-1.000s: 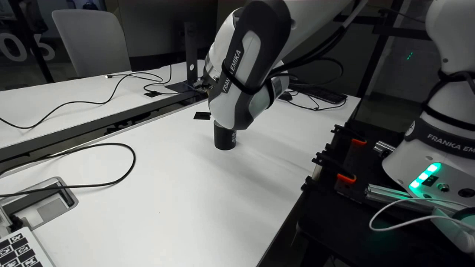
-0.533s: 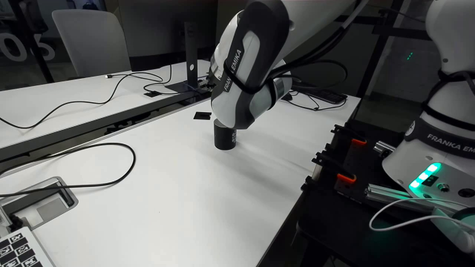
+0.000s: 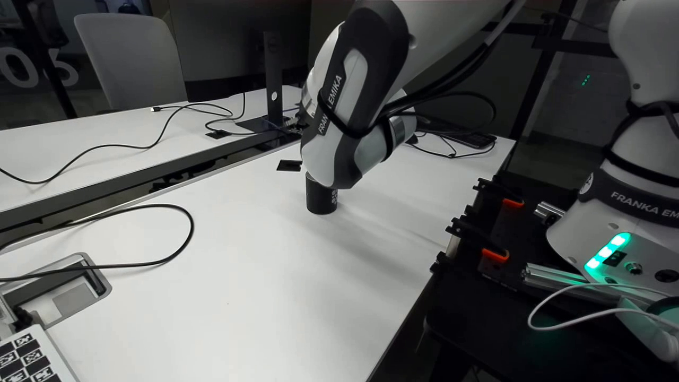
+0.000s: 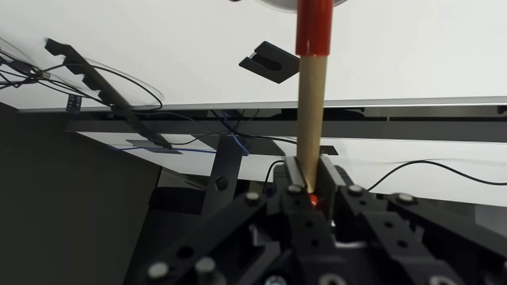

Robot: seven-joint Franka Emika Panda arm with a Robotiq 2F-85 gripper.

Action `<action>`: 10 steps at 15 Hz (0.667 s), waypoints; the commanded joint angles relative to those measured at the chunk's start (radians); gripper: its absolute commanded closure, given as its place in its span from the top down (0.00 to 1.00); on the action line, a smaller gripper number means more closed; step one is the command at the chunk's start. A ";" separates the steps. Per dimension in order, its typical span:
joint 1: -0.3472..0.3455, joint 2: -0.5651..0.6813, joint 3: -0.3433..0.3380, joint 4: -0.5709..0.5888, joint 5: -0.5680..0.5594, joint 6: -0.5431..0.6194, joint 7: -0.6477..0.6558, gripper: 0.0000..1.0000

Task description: Put the pen in the mug

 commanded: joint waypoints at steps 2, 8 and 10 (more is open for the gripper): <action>-0.016 0.031 0.009 0.029 0.037 0.004 0.014 0.04; -0.026 0.045 0.012 0.035 0.055 0.004 0.013 0.04; -0.031 0.037 0.018 0.034 0.054 0.004 0.009 0.39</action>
